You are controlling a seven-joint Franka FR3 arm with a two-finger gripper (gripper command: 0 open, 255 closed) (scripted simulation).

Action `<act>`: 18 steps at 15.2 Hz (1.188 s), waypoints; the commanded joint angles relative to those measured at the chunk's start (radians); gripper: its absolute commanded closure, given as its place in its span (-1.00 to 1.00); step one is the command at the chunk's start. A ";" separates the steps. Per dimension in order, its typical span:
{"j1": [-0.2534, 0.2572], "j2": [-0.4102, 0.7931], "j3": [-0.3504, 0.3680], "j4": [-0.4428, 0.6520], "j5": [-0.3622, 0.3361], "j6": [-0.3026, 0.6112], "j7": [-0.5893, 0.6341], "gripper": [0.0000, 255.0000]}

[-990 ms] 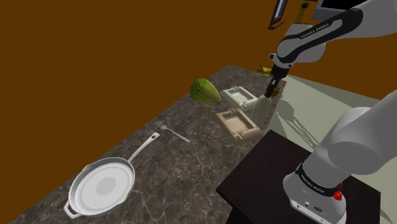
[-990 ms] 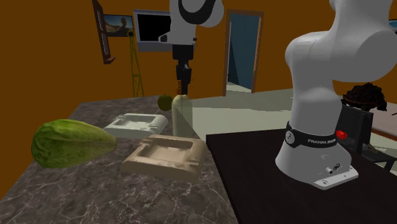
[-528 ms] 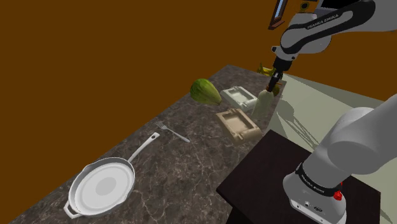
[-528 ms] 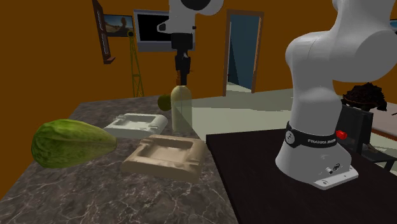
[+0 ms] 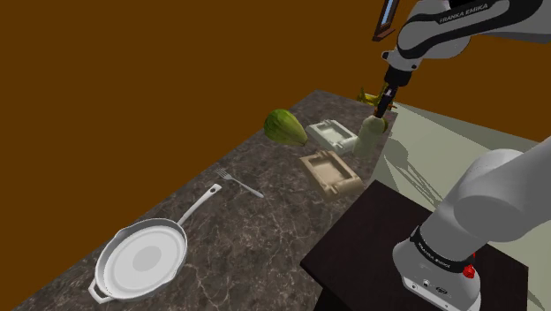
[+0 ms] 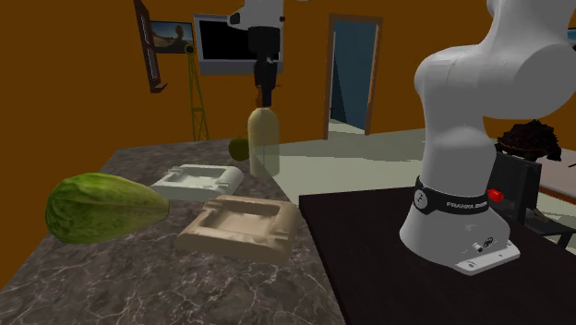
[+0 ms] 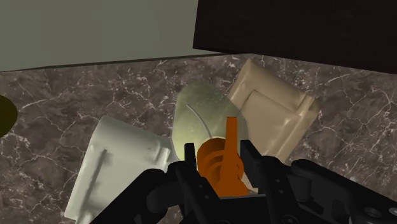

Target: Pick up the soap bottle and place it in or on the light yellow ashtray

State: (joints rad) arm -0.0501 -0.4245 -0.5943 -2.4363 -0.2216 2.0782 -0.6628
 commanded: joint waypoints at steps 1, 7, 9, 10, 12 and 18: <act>-0.001 -0.010 0.007 0.019 0.000 -0.028 0.002 1.00; 0.041 0.096 -0.017 0.179 0.060 -0.087 -0.035 1.00; 0.064 0.179 -0.041 0.271 0.107 -0.104 -0.068 1.00; 0.073 0.222 -0.052 0.319 0.132 -0.115 -0.085 1.00; 0.085 0.310 -0.074 0.419 0.188 -0.142 -0.124 1.00; 0.048 0.598 -0.108 0.763 0.378 -0.267 -0.239 1.00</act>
State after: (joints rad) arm 0.0078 0.1252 -0.7007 -1.7352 0.1238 1.8360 -0.8858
